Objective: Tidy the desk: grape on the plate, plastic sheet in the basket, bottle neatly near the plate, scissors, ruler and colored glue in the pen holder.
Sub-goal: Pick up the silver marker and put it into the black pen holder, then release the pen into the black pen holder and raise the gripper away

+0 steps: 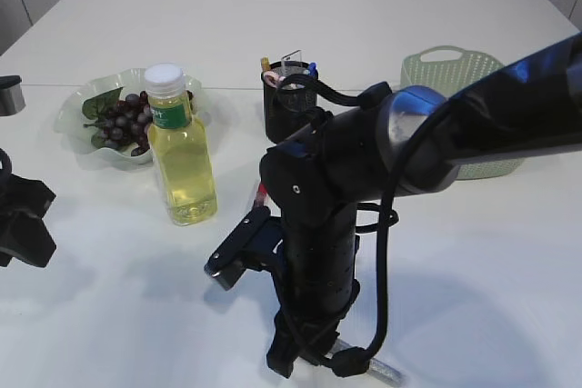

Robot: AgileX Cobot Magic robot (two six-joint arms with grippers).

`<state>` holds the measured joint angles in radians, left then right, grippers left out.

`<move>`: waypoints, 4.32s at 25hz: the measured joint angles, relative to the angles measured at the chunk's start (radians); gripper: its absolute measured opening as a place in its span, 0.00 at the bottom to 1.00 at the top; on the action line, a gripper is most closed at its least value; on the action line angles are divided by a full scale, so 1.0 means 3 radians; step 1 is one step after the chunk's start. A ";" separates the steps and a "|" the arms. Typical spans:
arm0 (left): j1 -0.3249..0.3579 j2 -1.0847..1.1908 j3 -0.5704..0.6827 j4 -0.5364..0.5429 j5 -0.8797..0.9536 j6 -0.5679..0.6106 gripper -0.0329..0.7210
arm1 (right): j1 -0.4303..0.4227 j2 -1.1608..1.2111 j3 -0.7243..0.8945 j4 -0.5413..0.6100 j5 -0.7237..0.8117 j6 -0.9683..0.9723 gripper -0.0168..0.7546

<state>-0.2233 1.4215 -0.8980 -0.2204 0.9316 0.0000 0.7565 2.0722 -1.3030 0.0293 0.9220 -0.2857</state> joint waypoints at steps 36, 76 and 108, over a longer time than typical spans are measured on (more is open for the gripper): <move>0.0000 0.0000 0.0000 0.0000 0.0000 0.0000 0.45 | -0.0151 -0.0164 -0.0244 0.0267 0.0022 -0.0071 0.18; 0.0000 0.0000 0.0000 -0.0017 0.0123 0.0000 0.45 | -0.1832 0.0748 -0.2726 0.4701 -0.0663 -0.3779 0.18; 0.0000 0.0000 0.0000 -0.0017 0.0138 0.0000 0.45 | -0.1839 0.1139 -0.2780 0.4928 -0.1132 -0.4032 0.56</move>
<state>-0.2233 1.4215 -0.8980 -0.2257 0.9729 0.0000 0.2050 2.4139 -2.1370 1.5078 0.5823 -1.4951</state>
